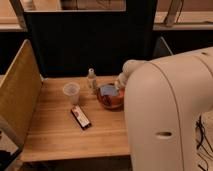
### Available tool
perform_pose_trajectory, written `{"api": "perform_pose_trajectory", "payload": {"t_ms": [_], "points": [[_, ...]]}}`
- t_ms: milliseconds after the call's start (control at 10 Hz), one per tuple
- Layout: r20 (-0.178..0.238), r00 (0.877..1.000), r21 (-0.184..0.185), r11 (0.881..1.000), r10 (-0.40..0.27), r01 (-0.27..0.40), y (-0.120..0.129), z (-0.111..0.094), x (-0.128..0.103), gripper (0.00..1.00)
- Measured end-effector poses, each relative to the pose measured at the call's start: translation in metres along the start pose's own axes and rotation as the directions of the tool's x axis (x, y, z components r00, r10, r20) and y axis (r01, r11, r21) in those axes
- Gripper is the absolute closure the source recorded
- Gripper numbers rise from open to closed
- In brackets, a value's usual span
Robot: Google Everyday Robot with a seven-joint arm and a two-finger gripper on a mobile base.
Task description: Place the white sponge in the ceramic bowl
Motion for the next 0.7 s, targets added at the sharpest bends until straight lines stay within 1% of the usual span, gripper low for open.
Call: {"api": "perform_pose_trajectory", "payload": {"t_ms": [100, 200, 300, 400, 700], "points": [[0.000, 1.000, 0.000, 1.000, 0.001, -0.001, -0.0002, -0.0001, 0.0001, 0.40], [0.000, 1.000, 0.000, 1.000, 0.001, -0.001, -0.0004, -0.0001, 0.0003, 0.30], [0.000, 1.000, 0.000, 1.000, 0.001, -0.001, -0.0004, -0.0001, 0.0004, 0.23], [0.000, 1.000, 0.000, 1.000, 0.001, -0.001, -0.0004, -0.0001, 0.0004, 0.20], [0.000, 1.000, 0.000, 1.000, 0.002, -0.002, -0.0007, -0.0003, 0.0005, 0.20]]}}
